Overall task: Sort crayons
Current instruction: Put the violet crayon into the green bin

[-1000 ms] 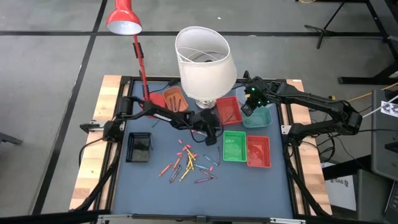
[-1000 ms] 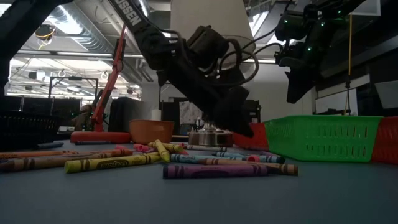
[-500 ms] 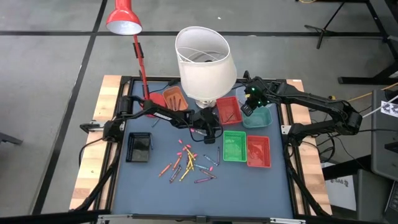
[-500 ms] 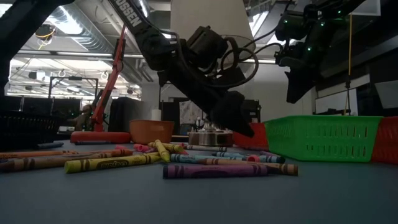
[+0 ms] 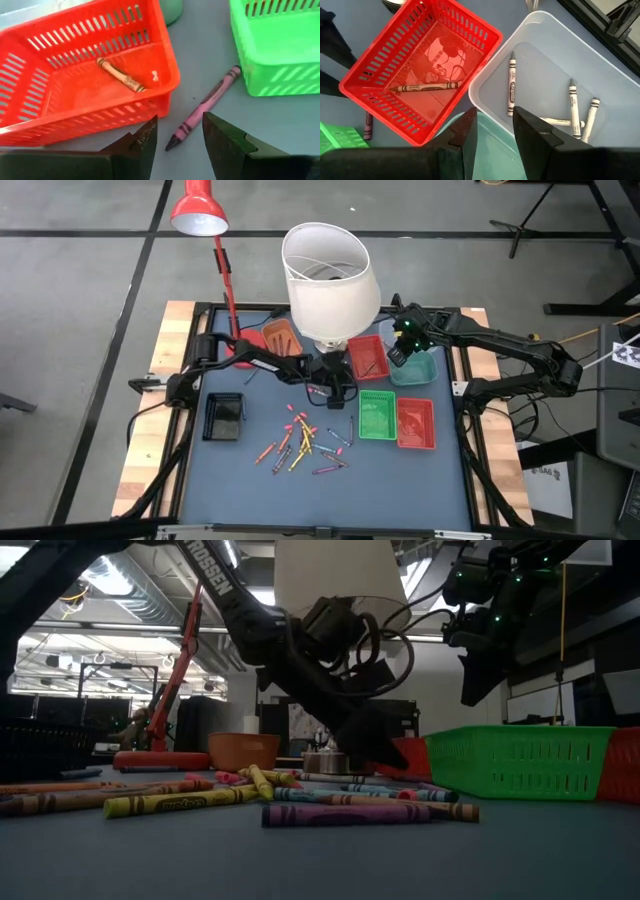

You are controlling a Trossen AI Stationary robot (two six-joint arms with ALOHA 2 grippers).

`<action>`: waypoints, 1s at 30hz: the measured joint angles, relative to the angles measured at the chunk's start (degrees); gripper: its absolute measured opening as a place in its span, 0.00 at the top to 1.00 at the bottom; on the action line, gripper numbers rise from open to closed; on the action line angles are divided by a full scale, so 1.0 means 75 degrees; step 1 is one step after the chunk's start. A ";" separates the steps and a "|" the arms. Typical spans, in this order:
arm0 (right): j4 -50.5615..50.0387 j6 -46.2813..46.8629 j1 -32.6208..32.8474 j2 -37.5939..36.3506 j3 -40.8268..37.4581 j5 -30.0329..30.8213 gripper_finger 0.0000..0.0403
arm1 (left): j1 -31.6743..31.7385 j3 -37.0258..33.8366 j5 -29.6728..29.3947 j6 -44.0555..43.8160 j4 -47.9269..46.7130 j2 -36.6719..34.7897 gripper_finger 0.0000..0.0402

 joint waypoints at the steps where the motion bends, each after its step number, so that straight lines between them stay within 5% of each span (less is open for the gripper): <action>1: -0.0005 0.0000 0.0000 0.0000 0.0000 0.0000 0.69 | 0.0040 0.0000 0.0059 0.0010 0.0045 0.0023 0.65; 21: -0.0005 0.0000 0.0000 -0.0003 0.0000 0.0000 0.69 | 0.0707 -0.0003 0.2136 -0.0022 0.0054 0.0166 0.67; 30: -0.0005 0.0000 0.0000 0.0000 0.0000 0.0000 0.69 | 0.0705 -0.0003 0.2157 0.0241 -0.0328 0.0166 0.69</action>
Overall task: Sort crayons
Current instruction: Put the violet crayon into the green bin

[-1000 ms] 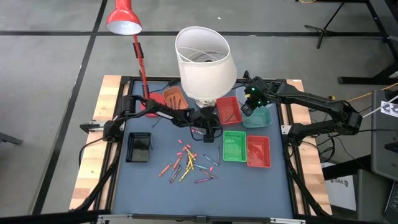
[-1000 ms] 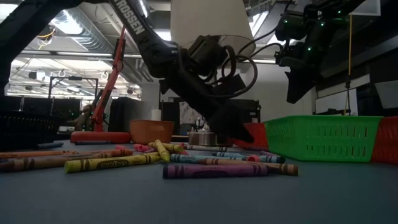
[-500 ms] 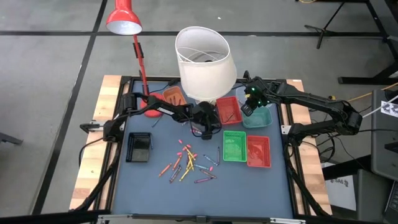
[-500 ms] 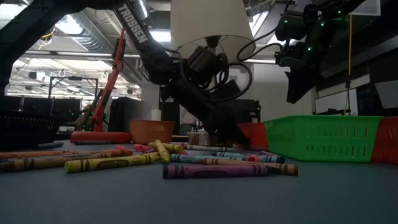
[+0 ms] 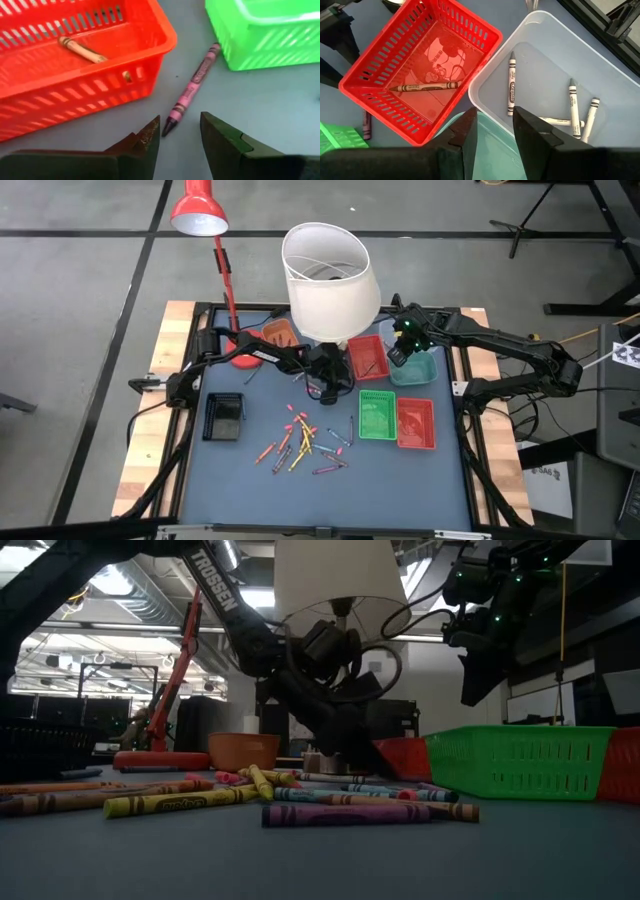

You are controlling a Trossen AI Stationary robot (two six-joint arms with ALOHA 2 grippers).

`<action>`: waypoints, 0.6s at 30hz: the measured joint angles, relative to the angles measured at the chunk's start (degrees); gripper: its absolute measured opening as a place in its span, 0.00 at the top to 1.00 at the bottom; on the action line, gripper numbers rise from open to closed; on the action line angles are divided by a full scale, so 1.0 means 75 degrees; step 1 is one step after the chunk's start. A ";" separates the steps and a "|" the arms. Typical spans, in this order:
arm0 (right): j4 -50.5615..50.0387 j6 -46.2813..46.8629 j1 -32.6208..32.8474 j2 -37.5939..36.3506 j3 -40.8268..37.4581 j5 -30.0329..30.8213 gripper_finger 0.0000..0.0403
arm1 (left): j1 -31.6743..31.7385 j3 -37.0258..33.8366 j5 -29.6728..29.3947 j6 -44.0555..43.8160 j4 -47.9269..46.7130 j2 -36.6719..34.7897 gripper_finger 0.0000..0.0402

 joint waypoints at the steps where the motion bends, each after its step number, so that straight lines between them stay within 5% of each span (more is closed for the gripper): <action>1: 0.0000 0.0000 0.0000 0.0000 0.0000 0.0000 0.69 | 0.0000 0.0000 -0.0071 0.0035 0.0018 0.0000 0.69; 18: -0.0003 0.0000 0.0000 -0.0003 0.0000 0.0000 0.69 | 0.0000 0.0015 0.0639 0.0165 -0.0449 -0.0012 0.69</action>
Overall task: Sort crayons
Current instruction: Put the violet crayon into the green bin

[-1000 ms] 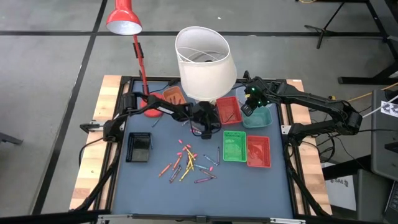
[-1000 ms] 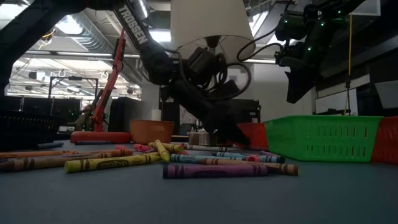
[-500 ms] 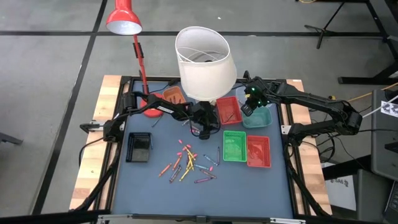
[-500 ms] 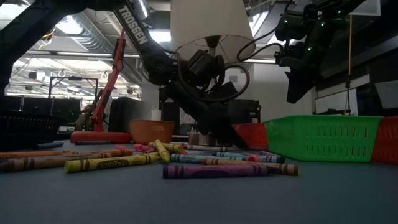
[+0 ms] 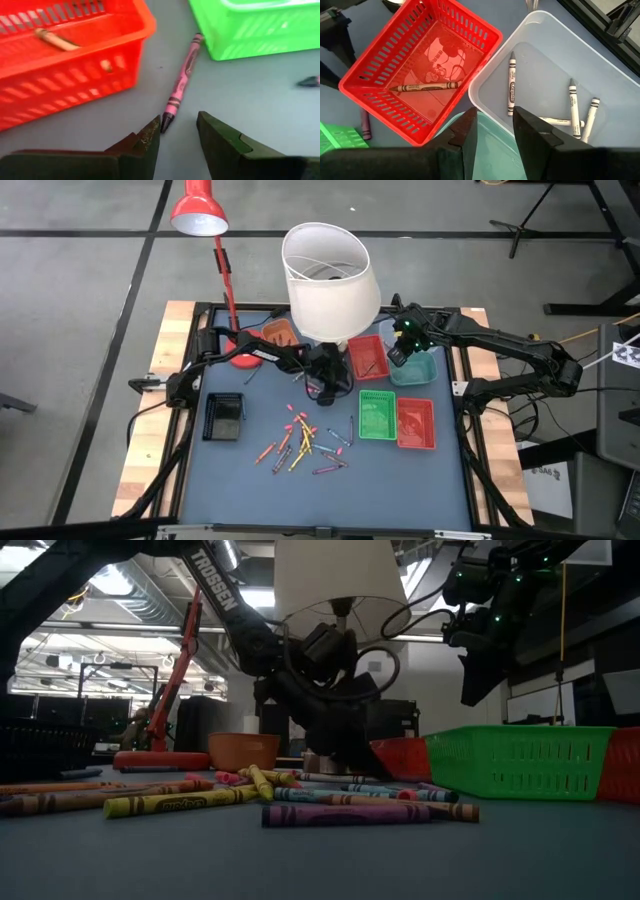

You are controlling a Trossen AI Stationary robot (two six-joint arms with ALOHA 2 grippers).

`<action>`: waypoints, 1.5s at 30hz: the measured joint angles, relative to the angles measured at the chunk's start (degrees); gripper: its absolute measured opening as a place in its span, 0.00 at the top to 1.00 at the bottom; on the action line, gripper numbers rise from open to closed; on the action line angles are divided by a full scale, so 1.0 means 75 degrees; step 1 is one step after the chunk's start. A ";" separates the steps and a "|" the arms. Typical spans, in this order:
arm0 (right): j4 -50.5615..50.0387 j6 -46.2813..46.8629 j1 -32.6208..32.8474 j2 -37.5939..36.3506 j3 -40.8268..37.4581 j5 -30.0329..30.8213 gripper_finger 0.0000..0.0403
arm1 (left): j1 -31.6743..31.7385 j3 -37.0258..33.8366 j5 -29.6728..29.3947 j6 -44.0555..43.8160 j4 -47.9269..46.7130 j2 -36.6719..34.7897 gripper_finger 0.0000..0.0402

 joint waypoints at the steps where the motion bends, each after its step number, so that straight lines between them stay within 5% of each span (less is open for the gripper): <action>1: 0.0000 0.0000 0.0000 0.0003 0.0000 0.0000 0.69 | -0.0006 -0.0003 0.0077 0.0000 -0.0008 0.0000 0.69; 23: 0.0003 0.0000 0.0000 0.0003 0.0000 0.0000 0.69 | -0.0255 -0.0017 -0.0610 -0.0021 0.0225 0.0000 0.70; 37: 0.0000 0.0000 0.0000 0.0003 0.0000 0.0000 0.69 | -0.0254 -0.0015 -0.0682 -0.0084 0.0180 0.0000 0.95; 45: 0.0000 0.0000 0.0000 0.0003 0.0000 0.0000 0.69 | -0.0248 -0.0006 -0.0711 -0.0093 0.0089 -0.0005 0.99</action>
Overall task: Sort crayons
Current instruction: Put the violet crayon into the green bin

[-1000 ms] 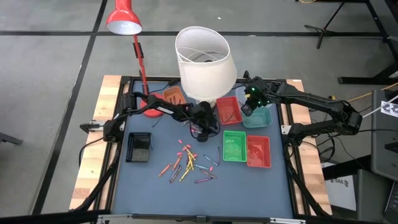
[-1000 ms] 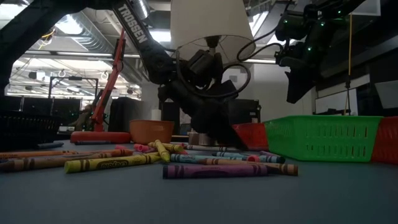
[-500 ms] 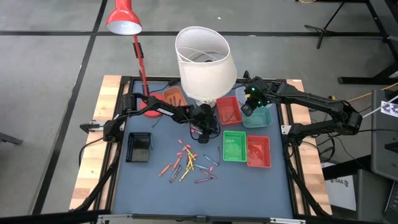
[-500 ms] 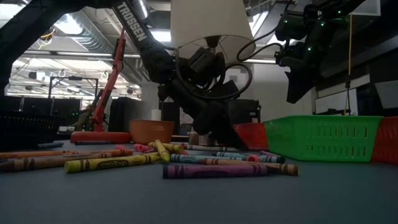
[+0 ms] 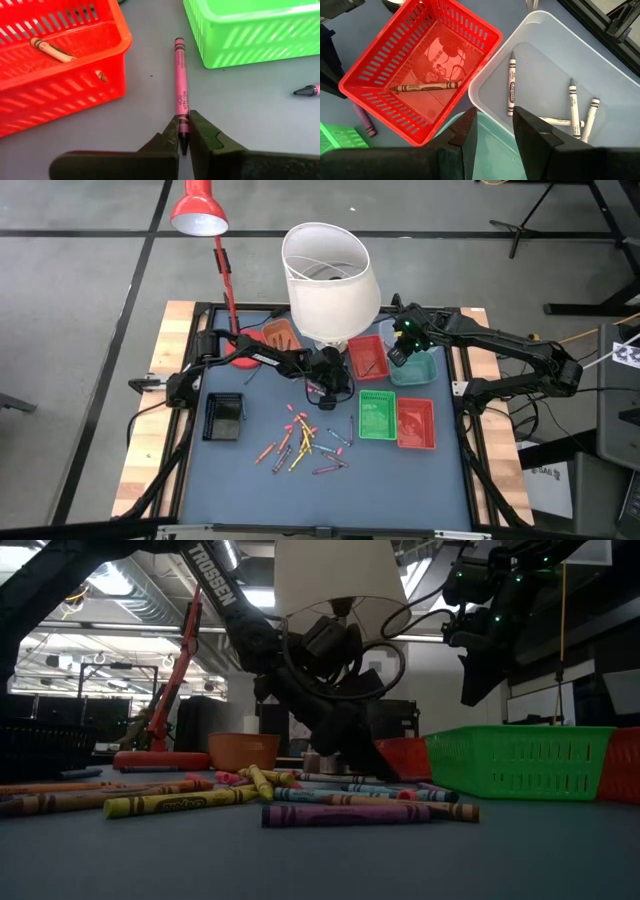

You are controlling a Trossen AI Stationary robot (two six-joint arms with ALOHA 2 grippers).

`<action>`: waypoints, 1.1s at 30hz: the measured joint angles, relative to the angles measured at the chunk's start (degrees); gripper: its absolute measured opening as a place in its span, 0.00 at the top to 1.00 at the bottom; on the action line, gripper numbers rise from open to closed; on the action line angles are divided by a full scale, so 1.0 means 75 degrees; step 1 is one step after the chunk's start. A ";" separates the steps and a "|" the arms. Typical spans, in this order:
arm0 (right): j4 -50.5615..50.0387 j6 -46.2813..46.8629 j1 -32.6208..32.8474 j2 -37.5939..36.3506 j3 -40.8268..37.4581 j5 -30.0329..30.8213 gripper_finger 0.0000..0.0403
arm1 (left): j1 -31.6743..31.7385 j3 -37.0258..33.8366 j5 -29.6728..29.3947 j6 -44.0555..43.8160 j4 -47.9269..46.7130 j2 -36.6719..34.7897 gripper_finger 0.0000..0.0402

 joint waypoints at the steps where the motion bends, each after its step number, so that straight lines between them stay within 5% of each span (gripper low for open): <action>1: 0.0000 0.0000 0.0000 0.0000 0.0000 0.0000 0.69 | 0.0000 0.0000 -0.0007 -0.0057 -0.0053 -0.0029 0.99; 33: -0.1053 -0.0003 0.0000 -0.0003 0.0000 0.0000 0.69 | -0.0675 -0.0003 -0.0875 -0.0397 -0.1330 -0.1740 1.00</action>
